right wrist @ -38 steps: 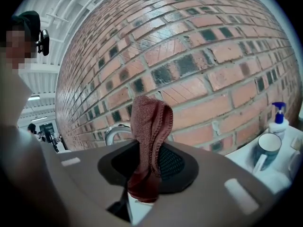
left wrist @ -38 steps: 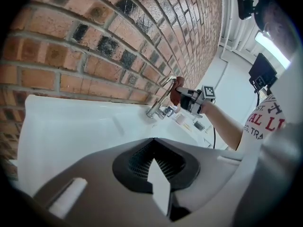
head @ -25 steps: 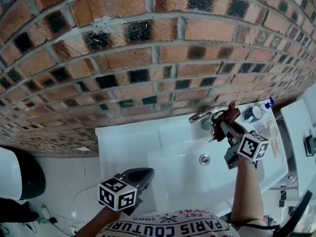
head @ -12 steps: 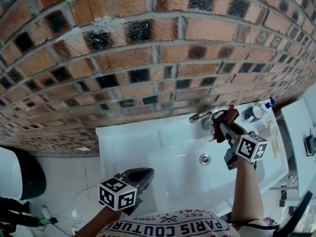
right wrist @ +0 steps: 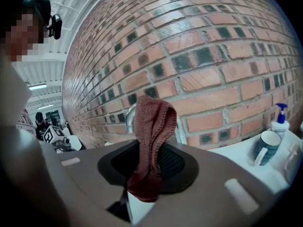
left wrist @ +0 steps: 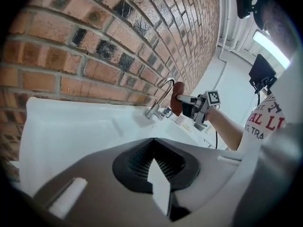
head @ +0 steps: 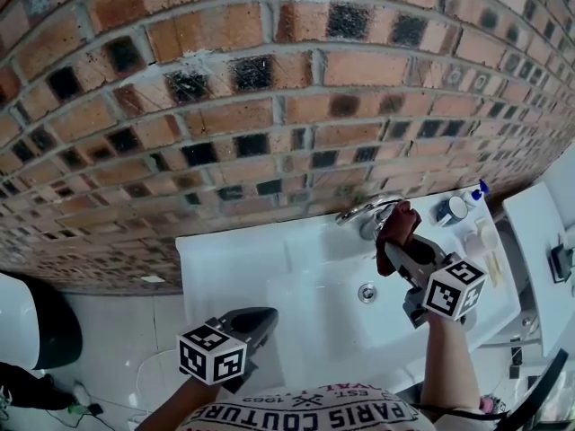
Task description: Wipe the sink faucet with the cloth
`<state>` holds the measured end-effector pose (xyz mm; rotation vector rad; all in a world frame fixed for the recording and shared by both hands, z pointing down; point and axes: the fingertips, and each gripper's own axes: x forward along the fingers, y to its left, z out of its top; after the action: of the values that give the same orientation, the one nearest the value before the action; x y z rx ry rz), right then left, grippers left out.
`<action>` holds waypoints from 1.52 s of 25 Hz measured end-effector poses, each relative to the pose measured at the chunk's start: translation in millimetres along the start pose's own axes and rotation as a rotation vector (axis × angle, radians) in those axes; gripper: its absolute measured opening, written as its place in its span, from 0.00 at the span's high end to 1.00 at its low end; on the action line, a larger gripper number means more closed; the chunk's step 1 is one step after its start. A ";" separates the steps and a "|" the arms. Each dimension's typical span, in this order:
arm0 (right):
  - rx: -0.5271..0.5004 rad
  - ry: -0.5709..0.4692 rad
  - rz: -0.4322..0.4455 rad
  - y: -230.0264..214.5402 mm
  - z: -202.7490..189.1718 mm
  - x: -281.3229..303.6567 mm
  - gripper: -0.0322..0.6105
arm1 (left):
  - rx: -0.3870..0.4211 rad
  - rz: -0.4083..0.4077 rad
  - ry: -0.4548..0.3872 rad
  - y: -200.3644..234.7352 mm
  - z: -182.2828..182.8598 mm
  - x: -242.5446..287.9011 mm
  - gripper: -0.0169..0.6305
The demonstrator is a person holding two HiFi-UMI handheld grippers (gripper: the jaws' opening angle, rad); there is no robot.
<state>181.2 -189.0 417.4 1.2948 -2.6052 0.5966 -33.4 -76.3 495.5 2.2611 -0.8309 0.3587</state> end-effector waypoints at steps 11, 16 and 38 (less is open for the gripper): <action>-0.133 0.148 0.004 0.1 -21.0 46.4 0.80 | -0.010 0.015 -0.003 6.5 0.3 -3.6 0.97; -0.107 0.188 -0.019 -22.8 -30.5 61.1 0.80 | -0.023 0.023 0.003 15.3 0.3 0.5 0.97; 0.040 0.233 -0.110 -55.8 -40.9 62.0 0.80 | -0.026 0.032 -0.003 16.4 2.5 2.7 0.97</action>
<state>186.8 -246.9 489.8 1.2853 -2.3310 0.7362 -42.1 -88.4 503.3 2.2269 -0.8695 0.3572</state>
